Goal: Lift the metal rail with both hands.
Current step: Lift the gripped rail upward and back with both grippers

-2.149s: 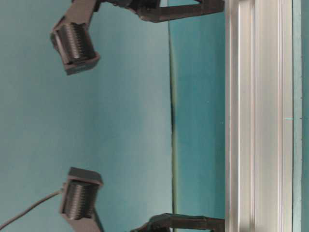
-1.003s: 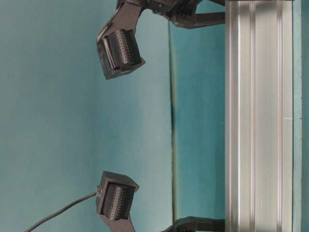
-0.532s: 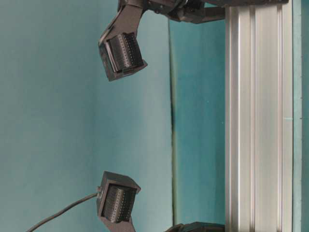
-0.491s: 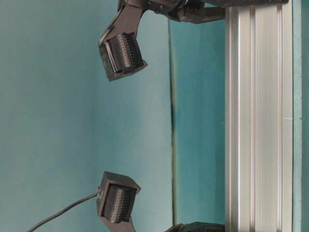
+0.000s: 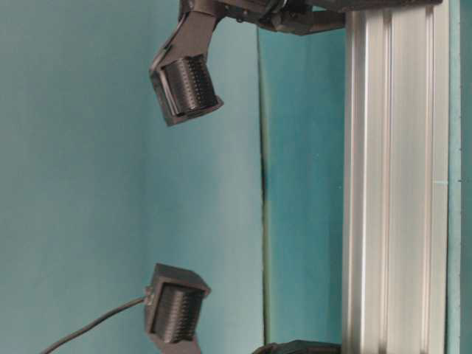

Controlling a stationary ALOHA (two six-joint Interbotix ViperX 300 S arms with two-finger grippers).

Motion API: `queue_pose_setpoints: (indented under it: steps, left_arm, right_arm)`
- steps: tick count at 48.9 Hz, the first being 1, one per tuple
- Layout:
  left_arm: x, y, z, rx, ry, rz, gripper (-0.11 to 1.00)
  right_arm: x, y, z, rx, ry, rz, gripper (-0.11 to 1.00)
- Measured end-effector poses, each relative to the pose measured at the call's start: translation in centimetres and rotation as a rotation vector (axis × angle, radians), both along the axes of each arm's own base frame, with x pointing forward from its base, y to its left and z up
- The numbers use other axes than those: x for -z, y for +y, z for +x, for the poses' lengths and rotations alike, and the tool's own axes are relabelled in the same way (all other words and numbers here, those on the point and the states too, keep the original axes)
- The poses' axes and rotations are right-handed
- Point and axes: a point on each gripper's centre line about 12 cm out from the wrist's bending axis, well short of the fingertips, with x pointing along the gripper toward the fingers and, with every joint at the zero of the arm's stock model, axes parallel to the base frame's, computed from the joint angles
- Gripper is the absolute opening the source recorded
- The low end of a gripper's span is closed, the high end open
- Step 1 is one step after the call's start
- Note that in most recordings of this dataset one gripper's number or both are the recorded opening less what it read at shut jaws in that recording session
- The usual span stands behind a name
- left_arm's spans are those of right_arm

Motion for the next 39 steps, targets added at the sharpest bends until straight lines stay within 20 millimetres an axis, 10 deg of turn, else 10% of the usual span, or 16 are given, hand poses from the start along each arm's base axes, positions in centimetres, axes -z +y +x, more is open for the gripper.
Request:
queue_pose_setpoints:
  steps: [39]
  left_arm:
    - [-11.4, 0.9, -0.3, -0.039, 0.032, 0.005, 0.36]
  right_arm:
    - [-11.3, -1.7, 0.3, 0.046, 0.043, 0.007, 0.39]
